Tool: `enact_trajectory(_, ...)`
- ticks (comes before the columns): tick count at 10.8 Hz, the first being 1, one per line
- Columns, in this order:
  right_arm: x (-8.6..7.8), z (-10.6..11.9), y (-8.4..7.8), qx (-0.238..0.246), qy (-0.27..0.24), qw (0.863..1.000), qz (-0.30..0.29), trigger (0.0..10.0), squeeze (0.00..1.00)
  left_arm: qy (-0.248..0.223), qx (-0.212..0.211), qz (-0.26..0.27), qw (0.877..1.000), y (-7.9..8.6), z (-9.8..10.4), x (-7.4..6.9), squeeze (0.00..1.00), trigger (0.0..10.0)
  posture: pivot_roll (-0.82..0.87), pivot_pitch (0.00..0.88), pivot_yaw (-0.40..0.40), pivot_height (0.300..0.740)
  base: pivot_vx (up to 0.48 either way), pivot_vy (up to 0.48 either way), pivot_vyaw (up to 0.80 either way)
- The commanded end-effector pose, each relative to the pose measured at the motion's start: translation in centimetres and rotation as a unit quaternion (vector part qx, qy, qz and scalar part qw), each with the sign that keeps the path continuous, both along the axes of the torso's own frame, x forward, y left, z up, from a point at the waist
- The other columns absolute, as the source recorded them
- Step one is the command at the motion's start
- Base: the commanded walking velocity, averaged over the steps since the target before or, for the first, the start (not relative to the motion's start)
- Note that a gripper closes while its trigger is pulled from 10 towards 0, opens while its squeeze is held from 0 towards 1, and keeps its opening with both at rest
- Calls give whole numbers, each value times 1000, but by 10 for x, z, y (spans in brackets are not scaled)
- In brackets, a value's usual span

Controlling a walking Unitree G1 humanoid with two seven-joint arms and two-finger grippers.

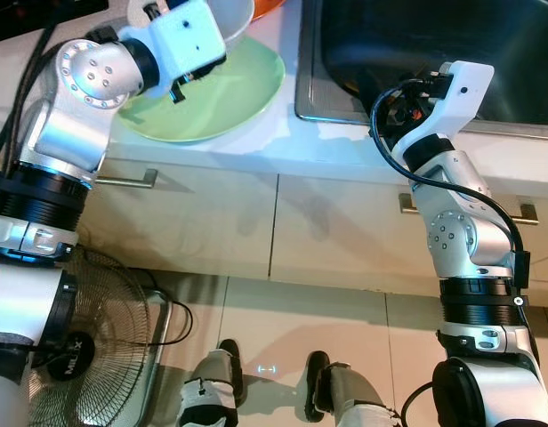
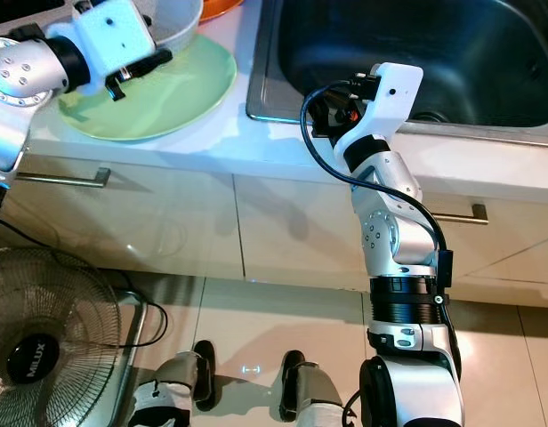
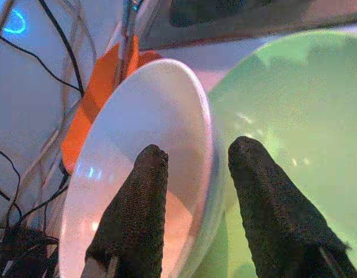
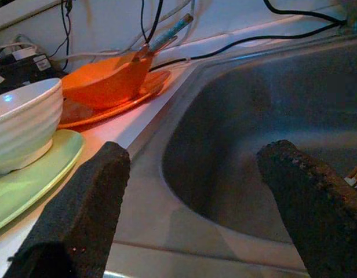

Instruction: Kitchen organization

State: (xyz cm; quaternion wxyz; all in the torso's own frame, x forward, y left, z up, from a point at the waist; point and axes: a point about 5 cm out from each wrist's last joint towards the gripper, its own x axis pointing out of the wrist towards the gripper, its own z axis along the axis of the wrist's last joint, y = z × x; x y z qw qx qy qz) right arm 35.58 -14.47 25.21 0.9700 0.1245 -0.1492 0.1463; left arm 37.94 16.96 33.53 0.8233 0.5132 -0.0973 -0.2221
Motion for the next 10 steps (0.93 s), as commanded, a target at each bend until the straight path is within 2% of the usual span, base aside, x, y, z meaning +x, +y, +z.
enact_trajectory(1,-1,5,1,1,-6,1000,3,10000,0,10,19,4,1000,2,-5,1,0,10000,184,272,1,740,0,0,0)
enact_trajectory(2,-1,5,1,1,-5,1000,3,10000,0,13,27,10,1000,2,-8,2,0,10000,184,274,1,740,0,0,0)
enact_trajectory(3,-1,5,1,1,-5,1000,3,10000,0,19,37,13,999,1,-14,3,0,4039,184,274,1,740,0,0,0)
enact_trajectory(4,-1,5,1,1,-5,1000,2,10000,0,29,43,6,999,-2,-21,2,0,0,183,274,1,740,0,0,0)
enact_trajectory(10,0,6,1,2,-6,1000,-1,10000,0,19,49,7,999,-7,-24,1,0,0,181,273,1,740,0,0,0)
